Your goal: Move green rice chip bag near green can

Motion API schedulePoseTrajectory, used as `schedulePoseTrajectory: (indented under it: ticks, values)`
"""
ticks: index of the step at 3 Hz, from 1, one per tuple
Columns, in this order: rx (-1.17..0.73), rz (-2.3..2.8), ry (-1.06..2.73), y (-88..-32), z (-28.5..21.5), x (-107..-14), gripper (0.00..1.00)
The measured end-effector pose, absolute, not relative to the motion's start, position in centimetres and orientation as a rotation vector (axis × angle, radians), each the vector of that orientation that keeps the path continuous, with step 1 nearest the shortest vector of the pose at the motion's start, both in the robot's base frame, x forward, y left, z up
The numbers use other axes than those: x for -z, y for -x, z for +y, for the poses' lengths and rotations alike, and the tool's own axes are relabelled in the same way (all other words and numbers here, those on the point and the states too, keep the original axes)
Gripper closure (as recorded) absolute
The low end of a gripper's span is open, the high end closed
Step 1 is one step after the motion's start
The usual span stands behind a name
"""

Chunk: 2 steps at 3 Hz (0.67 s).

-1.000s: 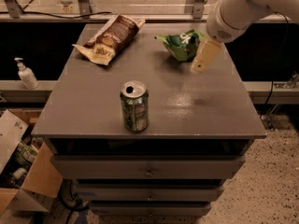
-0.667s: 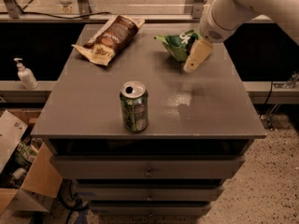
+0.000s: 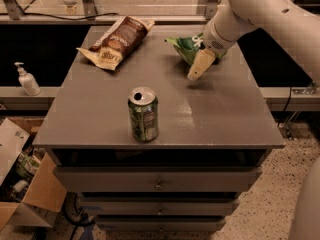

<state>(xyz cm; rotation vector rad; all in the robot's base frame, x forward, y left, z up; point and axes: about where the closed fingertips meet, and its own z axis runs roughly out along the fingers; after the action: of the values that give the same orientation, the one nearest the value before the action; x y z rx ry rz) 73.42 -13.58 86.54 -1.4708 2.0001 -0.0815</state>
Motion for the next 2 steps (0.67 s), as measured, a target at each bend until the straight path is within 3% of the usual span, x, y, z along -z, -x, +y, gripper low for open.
schedulePoseTrajectory:
  ticks: [2]
  values:
    - [0.064,1.953,1.494,-75.69,-12.71,-85.29,0.41]
